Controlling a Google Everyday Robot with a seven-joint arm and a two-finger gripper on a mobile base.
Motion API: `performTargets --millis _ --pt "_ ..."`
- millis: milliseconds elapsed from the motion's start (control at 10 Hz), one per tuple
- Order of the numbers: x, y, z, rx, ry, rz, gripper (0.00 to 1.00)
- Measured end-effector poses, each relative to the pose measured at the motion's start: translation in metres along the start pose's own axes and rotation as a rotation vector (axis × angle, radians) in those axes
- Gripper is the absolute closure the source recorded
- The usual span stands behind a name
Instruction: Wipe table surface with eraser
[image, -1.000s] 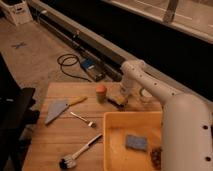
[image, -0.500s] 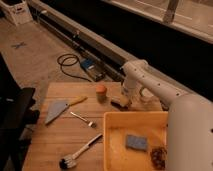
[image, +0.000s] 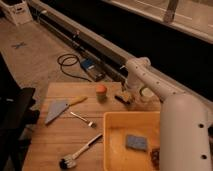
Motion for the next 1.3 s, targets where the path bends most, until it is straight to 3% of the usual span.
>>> performTargets --millis 200,600,900,1100,1300 --pt "-0.012 0.022 0.004 -0.025 -0.016 -0.034 1.0" --pt "0.007 0.064 0.005 -0.077 0.007 -0.077 1.0" --pt "0.029 0.039 -0.006 -0.058 0.014 -0.024 1.0" --pt "0.021 0.018 -0.007 -0.046 -0.002 -0.004 1.0" --pt "-0.003 0.01 -0.002 -0.069 -0.039 -0.003 1.0"
